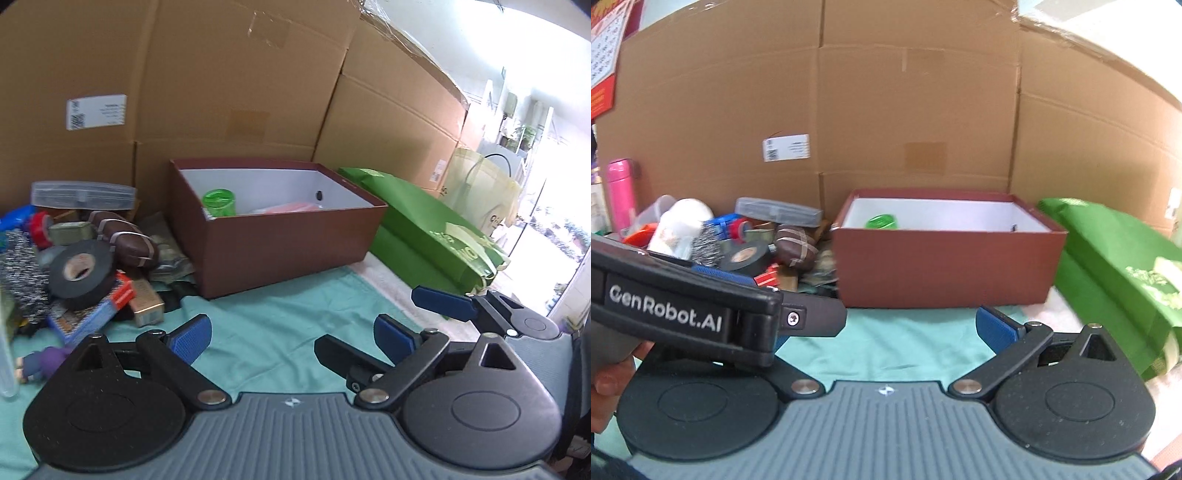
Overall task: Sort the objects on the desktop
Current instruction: 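Withdraw the right gripper from the shoebox toward the purple figure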
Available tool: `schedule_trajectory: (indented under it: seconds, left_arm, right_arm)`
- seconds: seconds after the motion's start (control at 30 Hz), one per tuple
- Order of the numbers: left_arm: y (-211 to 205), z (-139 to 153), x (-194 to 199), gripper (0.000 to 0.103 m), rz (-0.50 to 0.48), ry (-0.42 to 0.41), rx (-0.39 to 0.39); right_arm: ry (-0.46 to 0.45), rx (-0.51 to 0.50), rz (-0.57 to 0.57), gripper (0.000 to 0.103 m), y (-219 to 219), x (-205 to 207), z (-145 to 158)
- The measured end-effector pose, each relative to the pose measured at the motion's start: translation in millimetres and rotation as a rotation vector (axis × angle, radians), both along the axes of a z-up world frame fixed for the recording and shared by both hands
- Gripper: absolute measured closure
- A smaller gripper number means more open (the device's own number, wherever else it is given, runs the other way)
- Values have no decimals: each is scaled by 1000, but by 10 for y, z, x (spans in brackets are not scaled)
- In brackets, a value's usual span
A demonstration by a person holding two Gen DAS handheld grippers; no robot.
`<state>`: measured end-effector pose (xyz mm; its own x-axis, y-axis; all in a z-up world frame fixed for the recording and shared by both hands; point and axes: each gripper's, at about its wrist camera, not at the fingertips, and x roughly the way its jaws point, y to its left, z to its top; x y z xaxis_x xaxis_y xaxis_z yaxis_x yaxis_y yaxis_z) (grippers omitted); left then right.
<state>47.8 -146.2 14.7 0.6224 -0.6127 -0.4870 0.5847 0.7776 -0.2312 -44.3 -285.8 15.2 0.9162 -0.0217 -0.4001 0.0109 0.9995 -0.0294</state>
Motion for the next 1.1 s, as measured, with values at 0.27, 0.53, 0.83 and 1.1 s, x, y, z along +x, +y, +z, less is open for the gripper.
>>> schedule_trajectory:
  seconds: [0.27,0.53,0.83,1.1]
  left_arm:
    - [351,-79,-86,5,104,1,44]
    - [603,-141,-60,5,189,28,48]
    - [757,-180,9,5,250,47,66]
    - [951,-277,176,7,299,89,64]
  right_arm:
    - [65,-10,40,2,300,141,-147]
    - [110,-13,64,2,480,229,-224]
    - [142,-6,102,2,593,382,-289]
    - [145,30,179,2,646,506,-377]
